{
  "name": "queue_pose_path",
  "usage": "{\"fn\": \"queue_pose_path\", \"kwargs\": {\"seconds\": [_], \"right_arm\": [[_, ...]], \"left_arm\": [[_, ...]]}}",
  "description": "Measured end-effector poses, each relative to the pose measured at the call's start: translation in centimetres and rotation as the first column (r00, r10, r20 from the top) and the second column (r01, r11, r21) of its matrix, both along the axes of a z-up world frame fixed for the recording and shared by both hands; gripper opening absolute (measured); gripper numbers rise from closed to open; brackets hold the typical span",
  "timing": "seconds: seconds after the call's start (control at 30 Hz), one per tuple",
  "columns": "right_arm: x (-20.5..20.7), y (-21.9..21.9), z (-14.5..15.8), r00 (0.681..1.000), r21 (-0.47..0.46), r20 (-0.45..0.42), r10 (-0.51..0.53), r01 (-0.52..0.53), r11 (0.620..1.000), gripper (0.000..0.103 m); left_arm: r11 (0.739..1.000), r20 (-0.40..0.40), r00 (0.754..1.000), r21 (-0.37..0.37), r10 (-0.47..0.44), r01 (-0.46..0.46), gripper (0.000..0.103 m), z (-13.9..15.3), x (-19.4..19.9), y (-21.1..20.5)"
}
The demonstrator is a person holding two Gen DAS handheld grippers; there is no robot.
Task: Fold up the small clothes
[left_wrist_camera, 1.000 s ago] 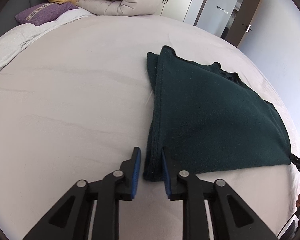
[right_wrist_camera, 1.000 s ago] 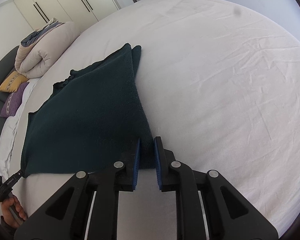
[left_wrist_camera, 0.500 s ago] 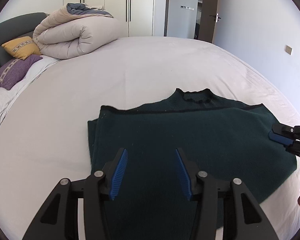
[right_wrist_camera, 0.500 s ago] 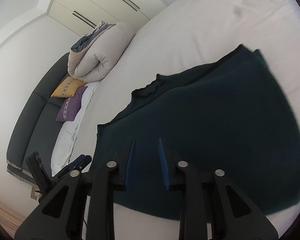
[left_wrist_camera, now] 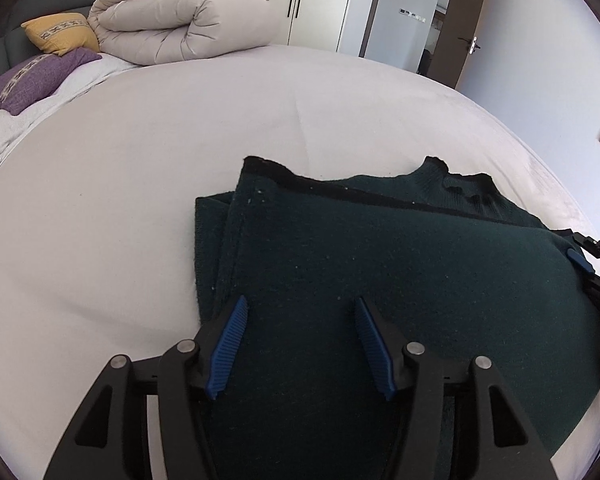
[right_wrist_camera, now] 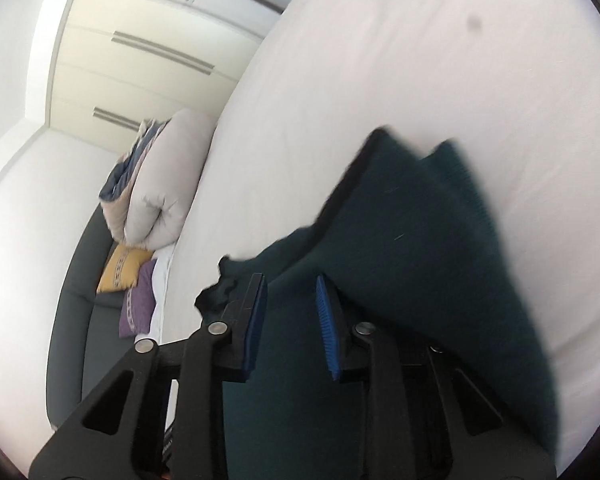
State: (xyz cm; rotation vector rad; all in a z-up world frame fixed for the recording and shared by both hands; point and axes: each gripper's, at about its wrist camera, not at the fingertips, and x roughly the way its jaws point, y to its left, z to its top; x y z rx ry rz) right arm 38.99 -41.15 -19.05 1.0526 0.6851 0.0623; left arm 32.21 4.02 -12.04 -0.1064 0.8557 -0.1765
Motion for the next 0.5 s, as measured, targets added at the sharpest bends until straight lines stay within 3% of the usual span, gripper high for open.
{"fn": "queue_pose_path", "kwargs": {"seconds": [0.1, 0.2, 0.23, 0.3, 0.37, 0.5], "right_arm": [[-2.7, -3.2, 0.8, 0.99, -0.061, -0.015, -0.142, 0.141, 0.988, 0.025], [-5.2, -4.0, 1.9, 0.977, -0.035, 0.004, -0.211, 0.211, 0.977, 0.028], [-5.6, -3.0, 2.7, 0.982, -0.052, 0.029, -0.189, 0.19, 0.98, 0.029], [-5.6, 0.3, 4.0, 0.995, -0.047, 0.077, -0.059, 0.062, 0.997, 0.029], [-5.3, 4.7, 4.5, 0.99, -0.041, 0.096, 0.107, -0.103, 0.994, 0.029], [-3.3, 12.8, 2.8, 0.931, -0.066, 0.03, 0.365, -0.363, 0.93, 0.03]], "left_arm": [[1.0, -0.001, 1.0, -0.023, -0.002, 0.002, 0.059, -0.3, 0.1, 0.2], [1.0, 0.006, 1.0, -0.001, -0.001, 0.001, 0.06, -0.4, 0.1, -0.1], [1.0, 0.008, 1.0, 0.008, -0.001, 0.001, 0.061, -0.4, 0.0, -0.3], [1.0, 0.01, 1.0, 0.018, 0.0, 0.0, 0.061, -0.4, -0.1, -0.4], [1.0, 0.01, 1.0, 0.014, 0.0, 0.0, 0.061, -0.3, -0.1, -0.3], [1.0, 0.012, 1.0, 0.018, 0.0, 0.0, 0.061, -0.4, -0.1, -0.4]]}}
